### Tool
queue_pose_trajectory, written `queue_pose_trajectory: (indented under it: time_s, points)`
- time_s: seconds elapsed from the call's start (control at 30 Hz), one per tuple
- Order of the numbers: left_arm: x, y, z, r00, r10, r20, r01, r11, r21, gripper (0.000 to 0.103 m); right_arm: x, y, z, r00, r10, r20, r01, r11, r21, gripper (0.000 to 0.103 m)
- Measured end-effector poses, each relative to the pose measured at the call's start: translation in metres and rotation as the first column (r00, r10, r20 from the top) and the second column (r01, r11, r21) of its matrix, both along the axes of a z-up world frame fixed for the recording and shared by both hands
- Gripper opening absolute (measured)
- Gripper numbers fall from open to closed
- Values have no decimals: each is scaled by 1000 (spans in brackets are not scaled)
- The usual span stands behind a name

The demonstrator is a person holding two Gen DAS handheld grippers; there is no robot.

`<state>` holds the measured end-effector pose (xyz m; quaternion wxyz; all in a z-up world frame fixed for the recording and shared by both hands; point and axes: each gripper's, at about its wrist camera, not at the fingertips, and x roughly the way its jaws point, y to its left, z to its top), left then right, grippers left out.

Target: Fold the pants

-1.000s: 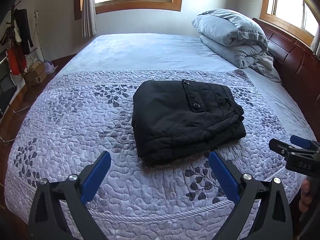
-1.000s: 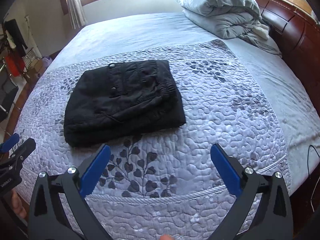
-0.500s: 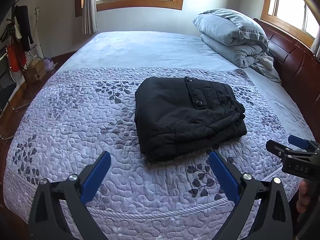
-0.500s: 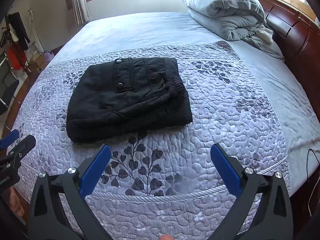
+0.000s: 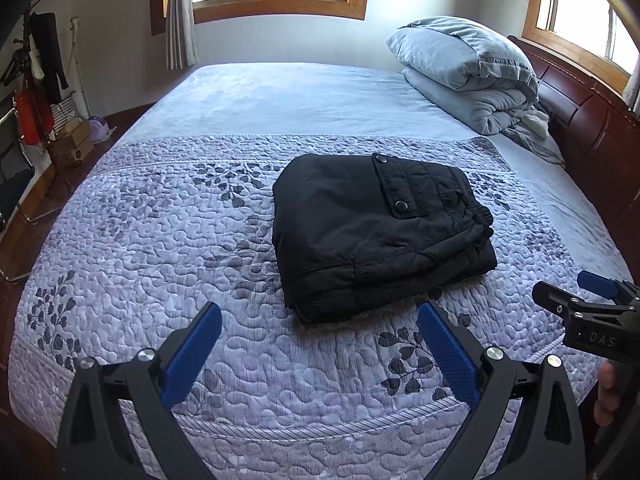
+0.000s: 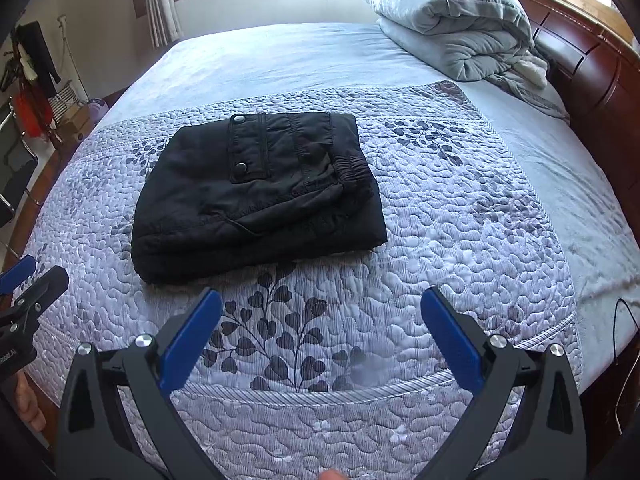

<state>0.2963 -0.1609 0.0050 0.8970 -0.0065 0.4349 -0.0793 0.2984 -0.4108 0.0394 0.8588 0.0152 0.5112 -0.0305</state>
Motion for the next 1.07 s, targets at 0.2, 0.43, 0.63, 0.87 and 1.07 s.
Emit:
queue_pose_trajectory:
  time_s: [0.2,0.43,0.63,0.87,1.07]
  points:
    - [1,1,-3,1000,-1,-5,1,1000,-1,99,0,0,-1,1000,-1,-2,1,1000,-9,100]
    - [1,1,-6,1000,-1,-15,0,1000,-13,99,1,1,-4,1000,1,-9,-2,1000,-21,100]
    - [0,0,-6,1000,-11,-8,10,1000,-12,99,1,-1,-6,1000,-4,-15,4,1000,-24,100]
    - [2,-2,-6,1000,-4,-13,4,1000,-11,99,1,-3,-8,1000,-10,-18,10,1000,-24,100]
    - [4,1,-9,999,11,-42,-13,999,-36,99,1,-6,-9,1000,-18,-20,18,1000,-22,100]
